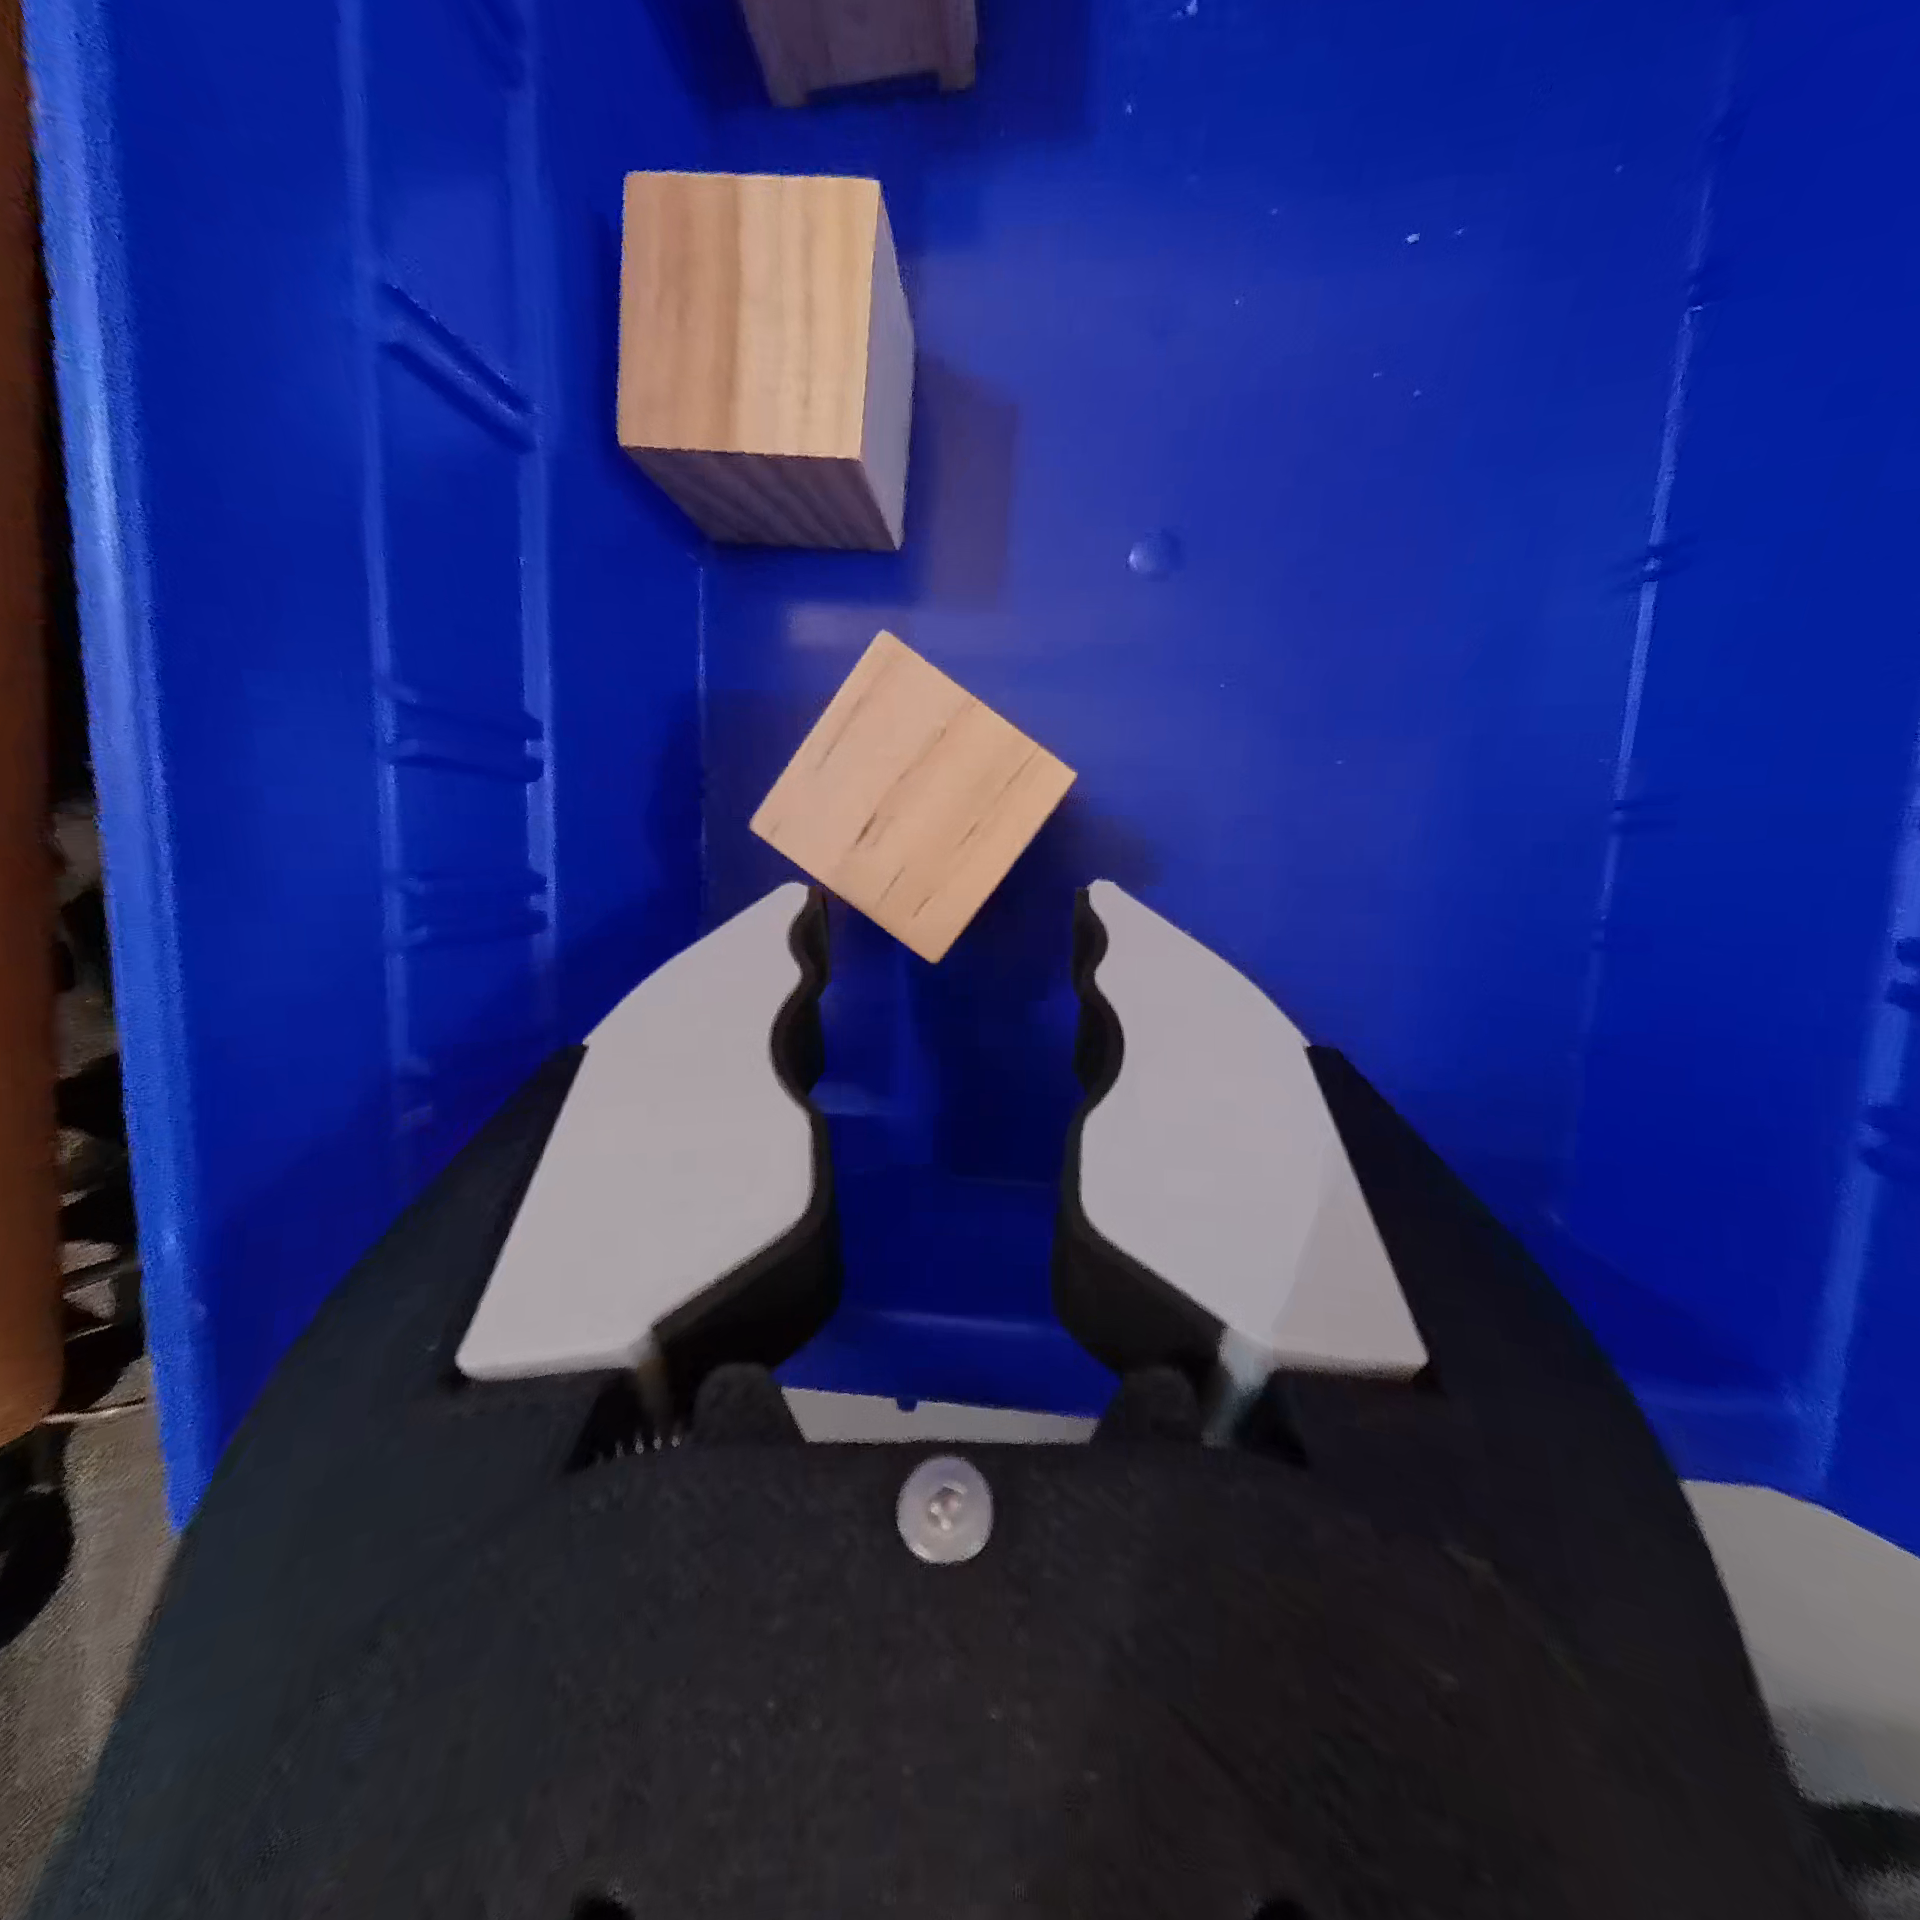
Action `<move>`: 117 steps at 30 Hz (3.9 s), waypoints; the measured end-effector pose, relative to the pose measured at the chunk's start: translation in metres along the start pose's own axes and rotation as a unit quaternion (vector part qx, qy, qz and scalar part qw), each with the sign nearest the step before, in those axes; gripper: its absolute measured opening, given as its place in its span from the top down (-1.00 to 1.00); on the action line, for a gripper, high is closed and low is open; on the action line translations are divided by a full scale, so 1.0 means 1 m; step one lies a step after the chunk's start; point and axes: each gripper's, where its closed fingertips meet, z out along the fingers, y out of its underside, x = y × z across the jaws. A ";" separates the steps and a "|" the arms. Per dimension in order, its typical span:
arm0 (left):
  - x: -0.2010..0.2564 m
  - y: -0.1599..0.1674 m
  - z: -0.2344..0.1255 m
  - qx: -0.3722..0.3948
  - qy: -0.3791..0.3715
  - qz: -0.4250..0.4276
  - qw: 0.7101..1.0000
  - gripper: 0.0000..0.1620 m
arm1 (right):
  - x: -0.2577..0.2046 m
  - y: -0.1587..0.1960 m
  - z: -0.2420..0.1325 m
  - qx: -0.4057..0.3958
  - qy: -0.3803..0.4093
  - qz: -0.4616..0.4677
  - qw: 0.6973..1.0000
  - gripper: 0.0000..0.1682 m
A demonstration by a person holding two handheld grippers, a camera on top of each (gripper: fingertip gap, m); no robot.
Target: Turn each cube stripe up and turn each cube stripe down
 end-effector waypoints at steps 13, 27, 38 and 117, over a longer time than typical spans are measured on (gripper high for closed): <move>-0.009 0.001 0.019 0.005 -0.043 0.025 0.999 0.39 | -0.009 0.006 0.003 -0.020 0.008 -0.078 0.997 1.00; -0.009 -0.006 0.016 0.024 -0.043 0.028 0.998 0.27 | 0.005 0.003 0.000 -0.004 0.012 -0.005 1.000 1.00; -0.012 -0.012 0.018 0.032 -0.061 0.010 0.998 0.22 | 0.008 0.003 -0.002 -0.007 0.008 0.014 1.000 1.00; 0.393 -0.022 -0.224 0.196 0.807 -0.038 0.556 0.38 | -0.054 -0.045 -0.005 0.126 -0.222 0.368 0.894 0.31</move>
